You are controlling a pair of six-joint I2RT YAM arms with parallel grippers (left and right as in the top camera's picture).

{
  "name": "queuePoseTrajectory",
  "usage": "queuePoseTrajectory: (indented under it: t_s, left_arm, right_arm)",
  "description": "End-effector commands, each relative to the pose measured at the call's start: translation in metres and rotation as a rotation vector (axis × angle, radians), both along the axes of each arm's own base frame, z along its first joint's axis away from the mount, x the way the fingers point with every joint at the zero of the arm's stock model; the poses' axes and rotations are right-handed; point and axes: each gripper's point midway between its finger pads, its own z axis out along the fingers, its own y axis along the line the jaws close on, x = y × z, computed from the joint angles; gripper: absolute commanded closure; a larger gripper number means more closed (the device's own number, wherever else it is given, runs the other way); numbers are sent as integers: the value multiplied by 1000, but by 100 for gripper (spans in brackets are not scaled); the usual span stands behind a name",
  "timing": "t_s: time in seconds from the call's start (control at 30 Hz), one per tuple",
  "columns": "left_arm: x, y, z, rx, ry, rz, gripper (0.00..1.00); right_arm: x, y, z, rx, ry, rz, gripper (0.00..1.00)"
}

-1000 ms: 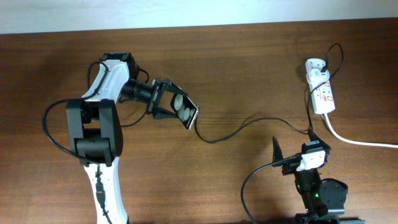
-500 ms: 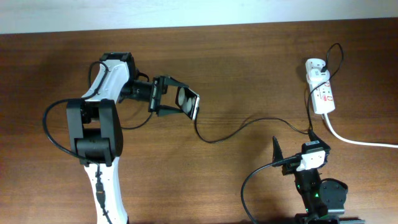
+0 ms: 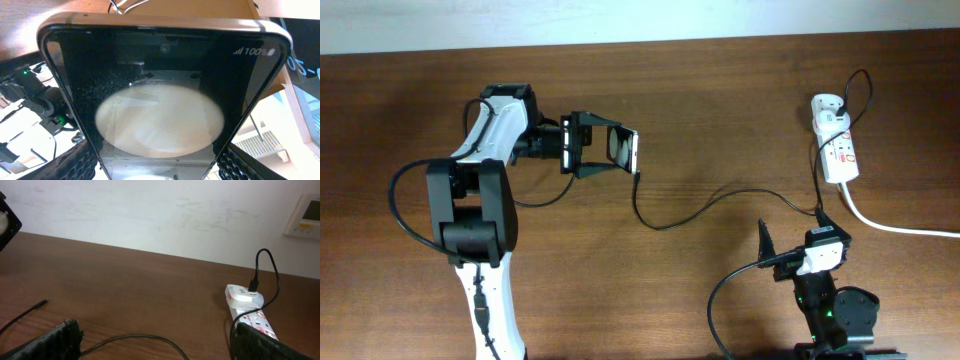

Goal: Plug charger to phone and switch on socket
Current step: 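Rotate the held phone upright with the left gripper, bottom edge facing right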

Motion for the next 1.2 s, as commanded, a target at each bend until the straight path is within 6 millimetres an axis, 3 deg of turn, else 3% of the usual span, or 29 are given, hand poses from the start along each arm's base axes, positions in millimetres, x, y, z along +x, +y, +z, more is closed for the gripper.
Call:
queuePoseTrajectory:
  t_s: [0.0, 0.23, 0.8, 0.97, 1.17]
  left_arm:
    - [13, 12, 6, -44, 23, 62, 63]
    - [21, 32, 5, -42, 22, 110, 63]
    - [22, 34, 6, -44, 39, 118, 64]
    - [29, 53, 6, -45, 49, 163, 74]
    - [34, 69, 6, -46, 86, 200, 75]
  right_arm:
    - [0, 1, -3, 8, 3, 3, 1]
    - [0, 1, -3, 7, 3, 3, 1]
    - [0, 1, -3, 8, 3, 3, 1]
    - [0, 1, -3, 8, 3, 3, 1]
    - [0, 1, -3, 8, 3, 3, 1]
